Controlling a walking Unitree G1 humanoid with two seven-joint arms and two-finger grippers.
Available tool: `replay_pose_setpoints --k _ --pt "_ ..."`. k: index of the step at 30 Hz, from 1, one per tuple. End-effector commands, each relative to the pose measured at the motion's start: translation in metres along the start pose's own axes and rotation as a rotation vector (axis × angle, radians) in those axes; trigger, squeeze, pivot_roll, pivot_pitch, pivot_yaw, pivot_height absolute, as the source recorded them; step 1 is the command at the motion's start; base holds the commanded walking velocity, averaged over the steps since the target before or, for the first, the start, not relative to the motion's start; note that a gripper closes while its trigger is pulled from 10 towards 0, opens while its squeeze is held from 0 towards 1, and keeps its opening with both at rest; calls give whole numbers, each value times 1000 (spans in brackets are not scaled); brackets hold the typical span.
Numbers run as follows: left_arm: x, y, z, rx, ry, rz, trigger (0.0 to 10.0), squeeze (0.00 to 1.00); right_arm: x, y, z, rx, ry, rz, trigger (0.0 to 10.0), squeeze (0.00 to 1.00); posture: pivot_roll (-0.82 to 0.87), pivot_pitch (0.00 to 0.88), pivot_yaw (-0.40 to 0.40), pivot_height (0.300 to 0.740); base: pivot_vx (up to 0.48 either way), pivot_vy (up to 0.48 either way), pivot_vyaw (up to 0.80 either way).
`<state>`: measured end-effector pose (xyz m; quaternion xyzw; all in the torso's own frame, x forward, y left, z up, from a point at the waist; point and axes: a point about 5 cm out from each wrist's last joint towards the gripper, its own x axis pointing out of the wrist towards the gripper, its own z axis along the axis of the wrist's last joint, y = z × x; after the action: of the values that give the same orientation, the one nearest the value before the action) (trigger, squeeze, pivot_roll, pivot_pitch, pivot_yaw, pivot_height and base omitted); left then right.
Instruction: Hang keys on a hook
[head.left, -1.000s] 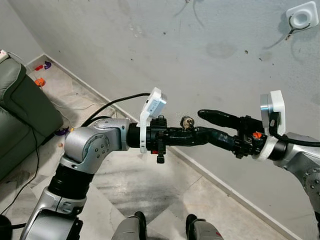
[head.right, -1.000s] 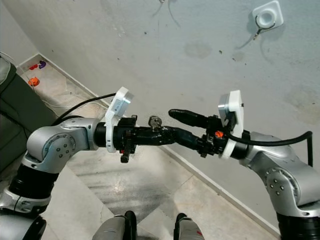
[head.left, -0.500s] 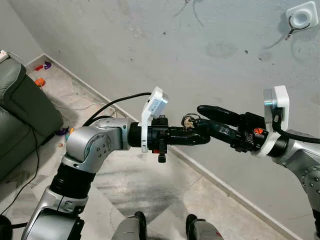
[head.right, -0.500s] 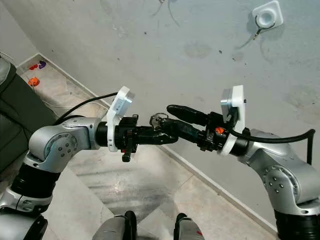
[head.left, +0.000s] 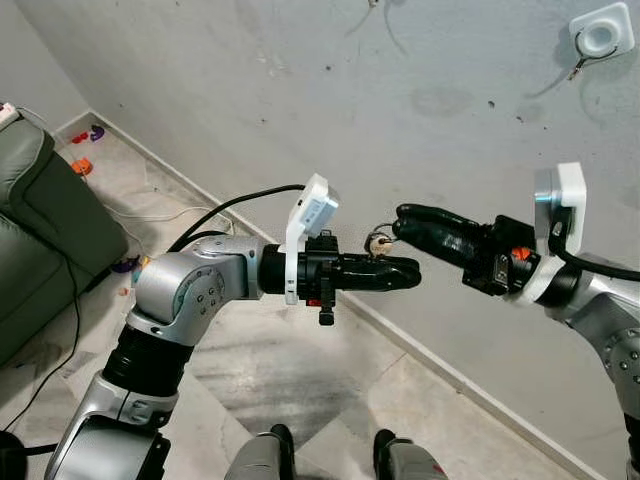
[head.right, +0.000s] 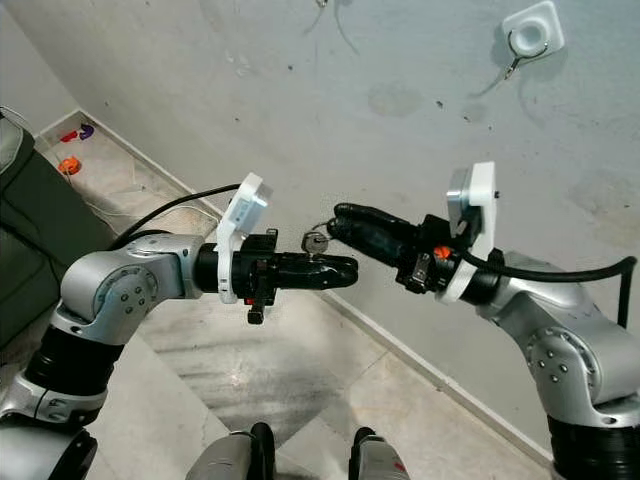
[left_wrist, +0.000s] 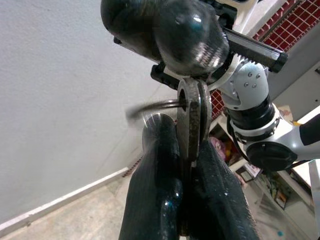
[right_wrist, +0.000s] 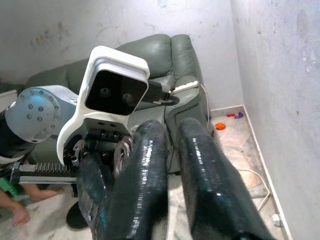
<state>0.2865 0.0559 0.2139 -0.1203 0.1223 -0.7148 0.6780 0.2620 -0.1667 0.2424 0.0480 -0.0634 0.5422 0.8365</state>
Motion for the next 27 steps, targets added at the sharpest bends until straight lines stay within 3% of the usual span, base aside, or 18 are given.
replay_pose_setpoints --k 1,6,7,9,11,16,23,27 --pt "1 0 3 21 13 -4 10000 0 1 0 3 -20 -12 -6 0 0 -115 195 112 740 0 0 0" --pt "0 1 2 25 16 3 10000 0 1 -4 5 -50 11 -34 78 0 -115 194 110 740 0 0 0" --pt "0 1 2 26 17 5 10000 0 1 -7 5 -87 30 -66 10000 0 -114 194 110 740 0 0 0" --pt "-1 1 3 29 16 10 10000 0 1 -18 4 -184 92 -154 10000 0 -116 193 110 740 0 0 0" --pt "-2 2 4 27 15 13 10000 0 0 -19 4 -230 124 -161 10000 0 -115 193 110 740 0 0 0" --pt "-2 2 5 32 16 17 10000 0 -3 -15 9 -236 117 -143 10000 0 -116 193 110 740 0 0 0" --pt "-12 13 15 63 -14 95 10000 0 -6 -22 16 -365 125 -257 10000 0 -120 196 110 740 0 0 0" --pt "-18 15 17 66 -22 118 10000 0 -6 -22 20 -366 103 -280 10000 0 -118 197 111 740 0 0 0"
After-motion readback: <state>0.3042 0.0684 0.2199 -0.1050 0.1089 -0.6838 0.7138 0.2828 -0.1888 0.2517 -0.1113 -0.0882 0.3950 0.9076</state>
